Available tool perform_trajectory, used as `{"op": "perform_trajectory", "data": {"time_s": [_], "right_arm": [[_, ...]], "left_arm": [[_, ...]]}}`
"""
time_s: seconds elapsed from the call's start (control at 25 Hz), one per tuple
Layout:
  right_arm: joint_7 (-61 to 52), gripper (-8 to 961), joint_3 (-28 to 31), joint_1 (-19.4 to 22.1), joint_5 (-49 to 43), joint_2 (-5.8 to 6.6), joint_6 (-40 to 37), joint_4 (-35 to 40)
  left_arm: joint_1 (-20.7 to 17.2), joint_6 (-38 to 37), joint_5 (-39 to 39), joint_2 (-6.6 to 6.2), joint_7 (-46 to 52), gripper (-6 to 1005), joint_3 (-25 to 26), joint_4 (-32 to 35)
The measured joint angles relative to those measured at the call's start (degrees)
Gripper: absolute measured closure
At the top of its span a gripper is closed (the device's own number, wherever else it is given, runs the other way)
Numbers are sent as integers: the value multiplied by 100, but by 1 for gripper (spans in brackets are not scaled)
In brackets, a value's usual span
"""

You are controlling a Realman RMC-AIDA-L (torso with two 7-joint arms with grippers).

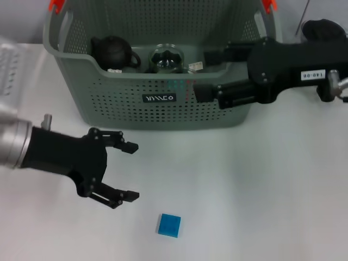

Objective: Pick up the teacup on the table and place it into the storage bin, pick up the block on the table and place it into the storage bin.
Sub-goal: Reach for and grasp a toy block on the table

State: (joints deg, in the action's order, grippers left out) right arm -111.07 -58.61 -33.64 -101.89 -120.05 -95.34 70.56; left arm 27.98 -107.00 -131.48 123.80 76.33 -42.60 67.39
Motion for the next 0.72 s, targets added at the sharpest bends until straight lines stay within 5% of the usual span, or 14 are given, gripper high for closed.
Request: {"op": "perform_trajectory", "data": {"time_s": [0.28,0.72], "right_arm": [[136,15,60,39,140,81,-82,-216],[205,18,157,-120,-466,732,-975,-520]], "left_arm": [[510,-122,-839,11,712,61,-1291,872],[910,609,-1328,61,1769,74,-3047,541]]}}
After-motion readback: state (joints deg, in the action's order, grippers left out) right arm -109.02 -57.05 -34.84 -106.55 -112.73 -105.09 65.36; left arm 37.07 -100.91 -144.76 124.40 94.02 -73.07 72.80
